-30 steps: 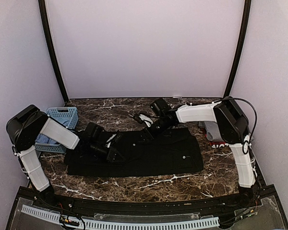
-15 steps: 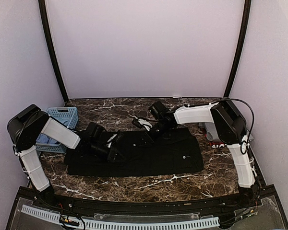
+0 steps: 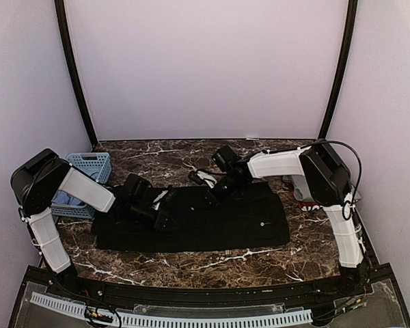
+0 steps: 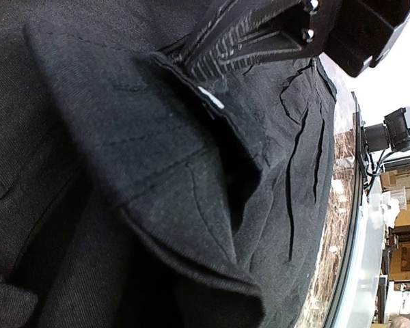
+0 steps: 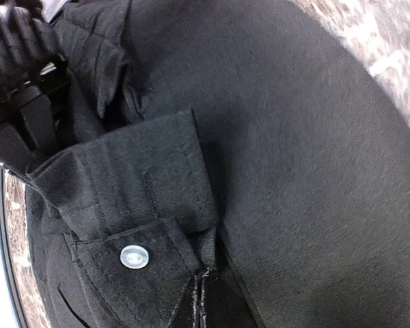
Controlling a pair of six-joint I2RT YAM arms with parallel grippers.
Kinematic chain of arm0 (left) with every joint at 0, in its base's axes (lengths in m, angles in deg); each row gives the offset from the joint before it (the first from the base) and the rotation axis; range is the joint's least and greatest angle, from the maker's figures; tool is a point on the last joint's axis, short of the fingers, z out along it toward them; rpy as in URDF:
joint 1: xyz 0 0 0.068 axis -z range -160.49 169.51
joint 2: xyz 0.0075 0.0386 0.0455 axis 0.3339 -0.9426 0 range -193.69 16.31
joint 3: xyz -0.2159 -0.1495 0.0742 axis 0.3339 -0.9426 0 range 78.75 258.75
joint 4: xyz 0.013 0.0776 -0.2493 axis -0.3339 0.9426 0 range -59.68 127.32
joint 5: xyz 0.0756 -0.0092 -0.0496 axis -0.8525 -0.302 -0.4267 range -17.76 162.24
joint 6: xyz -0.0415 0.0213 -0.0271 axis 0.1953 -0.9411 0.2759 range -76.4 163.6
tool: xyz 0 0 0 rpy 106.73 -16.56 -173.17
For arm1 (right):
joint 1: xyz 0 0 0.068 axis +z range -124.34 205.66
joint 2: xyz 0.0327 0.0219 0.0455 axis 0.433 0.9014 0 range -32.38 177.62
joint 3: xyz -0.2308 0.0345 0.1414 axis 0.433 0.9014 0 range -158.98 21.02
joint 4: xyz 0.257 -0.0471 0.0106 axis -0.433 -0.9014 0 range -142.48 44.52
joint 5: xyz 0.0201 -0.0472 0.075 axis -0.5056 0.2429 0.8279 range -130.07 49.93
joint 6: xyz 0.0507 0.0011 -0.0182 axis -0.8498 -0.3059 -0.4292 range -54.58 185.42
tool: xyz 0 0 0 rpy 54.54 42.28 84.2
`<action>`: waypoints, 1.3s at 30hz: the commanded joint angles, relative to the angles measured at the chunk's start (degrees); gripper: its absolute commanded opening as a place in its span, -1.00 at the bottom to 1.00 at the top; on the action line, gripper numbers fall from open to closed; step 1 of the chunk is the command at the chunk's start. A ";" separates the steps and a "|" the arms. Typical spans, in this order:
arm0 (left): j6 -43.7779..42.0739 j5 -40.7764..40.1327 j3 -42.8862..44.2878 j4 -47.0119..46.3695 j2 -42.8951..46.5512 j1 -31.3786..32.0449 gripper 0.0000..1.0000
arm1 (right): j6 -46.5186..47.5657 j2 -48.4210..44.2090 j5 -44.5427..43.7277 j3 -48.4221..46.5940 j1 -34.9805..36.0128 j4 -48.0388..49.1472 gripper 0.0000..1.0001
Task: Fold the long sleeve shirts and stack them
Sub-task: Pass from the left arm to the right, then place the sleeve of the rectangle-folded shirt.
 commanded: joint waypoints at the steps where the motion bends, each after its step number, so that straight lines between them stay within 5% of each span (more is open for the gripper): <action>1: -0.13 -8.21 -0.36 4.36 -1.05 0.12 -1.00 | -1.08 -3.63 0.07 2.85 -0.74 0.79 -1.00; 7: -0.56 -9.39 -0.62 3.56 1.81 0.12 -0.96 | -4.17 -9.92 -1.99 7.63 -3.03 2.97 -1.00; 21: 1.58 -9.62 0.84 0.96 6.99 0.11 -0.29 | -10.99 -14.66 -5.23 11.59 -5.91 6.75 -1.00; 39: 5.67 -18.86 3.92 -2.95 12.70 0.03 -0.04 | -15.43 -16.60 -11.64 14.04 -11.56 8.21 -1.00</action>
